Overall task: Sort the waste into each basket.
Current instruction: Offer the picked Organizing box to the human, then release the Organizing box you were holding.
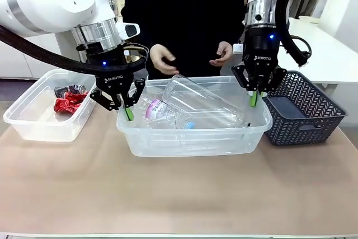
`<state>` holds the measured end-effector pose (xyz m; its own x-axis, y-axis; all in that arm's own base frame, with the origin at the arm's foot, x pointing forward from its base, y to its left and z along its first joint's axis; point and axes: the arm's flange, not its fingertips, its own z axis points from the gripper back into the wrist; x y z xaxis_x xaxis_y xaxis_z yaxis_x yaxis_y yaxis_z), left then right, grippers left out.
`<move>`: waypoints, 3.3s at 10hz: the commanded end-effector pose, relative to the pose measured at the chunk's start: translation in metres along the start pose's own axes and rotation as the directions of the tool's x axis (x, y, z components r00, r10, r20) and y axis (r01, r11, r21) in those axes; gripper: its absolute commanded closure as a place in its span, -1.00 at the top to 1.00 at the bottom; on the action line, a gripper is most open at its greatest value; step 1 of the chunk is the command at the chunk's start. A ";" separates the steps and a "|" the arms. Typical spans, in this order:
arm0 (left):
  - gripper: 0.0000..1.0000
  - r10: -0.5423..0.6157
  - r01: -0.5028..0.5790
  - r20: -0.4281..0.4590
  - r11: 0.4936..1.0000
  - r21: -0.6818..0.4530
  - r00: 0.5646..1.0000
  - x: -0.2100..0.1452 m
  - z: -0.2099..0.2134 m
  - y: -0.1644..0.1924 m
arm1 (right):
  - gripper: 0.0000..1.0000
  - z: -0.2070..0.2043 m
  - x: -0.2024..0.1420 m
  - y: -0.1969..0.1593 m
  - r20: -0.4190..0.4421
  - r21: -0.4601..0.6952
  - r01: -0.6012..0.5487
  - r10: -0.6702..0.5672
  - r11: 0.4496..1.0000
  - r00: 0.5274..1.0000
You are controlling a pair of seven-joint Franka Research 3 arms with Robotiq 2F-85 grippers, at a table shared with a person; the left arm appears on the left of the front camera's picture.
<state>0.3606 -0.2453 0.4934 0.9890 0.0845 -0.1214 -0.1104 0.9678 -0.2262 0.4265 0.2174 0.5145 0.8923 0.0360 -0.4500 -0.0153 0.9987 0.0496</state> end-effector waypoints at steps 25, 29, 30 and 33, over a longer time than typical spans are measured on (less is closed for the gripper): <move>-0.93 0.053 -0.051 -0.022 0.996 0.074 0.998 0.170 0.019 0.031 | -0.89 0.045 0.162 0.052 0.003 0.005 -0.082 0.082 0.997 0.997; 1.00 0.000 -0.001 0.019 0.998 0.064 1.000 0.160 0.032 0.024 | 1.00 0.049 0.127 0.019 0.167 0.076 -0.013 0.000 0.997 0.986; 1.00 0.006 -0.008 0.023 0.998 0.067 1.000 0.157 0.035 0.025 | 1.00 0.050 0.121 0.016 0.222 0.102 0.003 -0.026 0.995 0.975; 1.00 0.024 -0.027 0.055 0.998 0.050 0.998 0.149 0.050 0.035 | 1.00 0.045 0.108 0.017 0.348 0.185 -0.057 -0.011 0.981 0.937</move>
<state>0.5160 -0.1990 0.5178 0.9888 0.1195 -0.0889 -0.1329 0.9773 -0.1652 0.5692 0.2401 0.5264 0.9875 0.0057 -0.1577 0.0260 0.9797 0.1986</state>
